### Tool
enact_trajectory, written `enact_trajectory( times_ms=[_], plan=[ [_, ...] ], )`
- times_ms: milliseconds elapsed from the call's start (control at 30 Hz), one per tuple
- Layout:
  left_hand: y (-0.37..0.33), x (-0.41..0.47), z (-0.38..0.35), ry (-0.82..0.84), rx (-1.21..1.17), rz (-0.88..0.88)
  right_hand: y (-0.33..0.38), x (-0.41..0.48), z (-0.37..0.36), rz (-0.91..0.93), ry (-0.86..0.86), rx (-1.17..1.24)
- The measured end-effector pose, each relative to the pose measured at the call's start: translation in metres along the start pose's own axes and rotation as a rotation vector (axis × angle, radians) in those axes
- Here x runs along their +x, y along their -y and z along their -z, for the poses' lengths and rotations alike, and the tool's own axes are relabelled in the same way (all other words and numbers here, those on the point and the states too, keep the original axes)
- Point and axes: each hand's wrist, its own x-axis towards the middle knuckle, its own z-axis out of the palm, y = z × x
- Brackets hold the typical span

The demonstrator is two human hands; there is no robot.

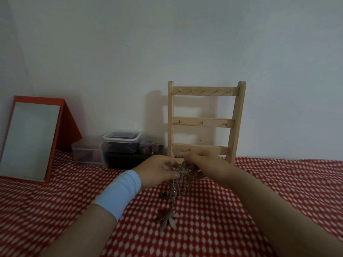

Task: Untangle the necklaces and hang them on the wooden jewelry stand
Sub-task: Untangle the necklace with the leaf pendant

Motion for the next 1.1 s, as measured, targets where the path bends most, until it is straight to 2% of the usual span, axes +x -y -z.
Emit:
enact_trajectory(
  times_ms=[233,333,467,533,600,700,867,933,967,1033,1100],
  plan=[
    [-0.001,-0.002,0.009,-0.052,0.317,-0.004,-0.007,0.003,0.001,-0.193,-0.015,0.146],
    [0.001,-0.006,0.014,-0.003,0.231,0.01,-0.007,0.004,0.006,-0.197,-0.028,0.201],
    [0.003,-0.011,0.012,0.183,0.142,0.087,-0.007,0.004,0.013,-0.184,-0.027,0.195],
    [0.004,-0.009,0.008,0.168,0.108,0.123,-0.007,0.005,0.019,-0.208,-0.033,0.19],
    [0.008,-0.005,0.004,0.139,0.22,0.087,-0.008,0.005,0.023,-0.23,-0.042,0.162],
    [0.013,-0.001,0.0,0.171,0.515,-0.001,-0.011,0.006,0.024,-0.241,-0.021,0.113],
    [0.007,-0.003,-0.004,0.139,0.482,-0.037,-0.01,0.004,0.023,-0.229,-0.035,0.069],
    [0.006,-0.004,0.001,0.116,0.365,0.027,-0.011,0.004,0.023,-0.231,-0.037,0.067],
    [0.005,-0.005,0.006,0.089,0.212,0.083,-0.012,0.005,0.022,-0.235,-0.04,0.064],
    [0.001,-0.006,0.016,-0.046,-0.204,0.184,-0.013,0.005,0.021,-0.256,-0.049,0.058],
    [-0.002,-0.006,0.026,-0.194,-0.662,0.19,-0.015,0.006,0.019,-0.279,-0.065,0.066]
  ],
)
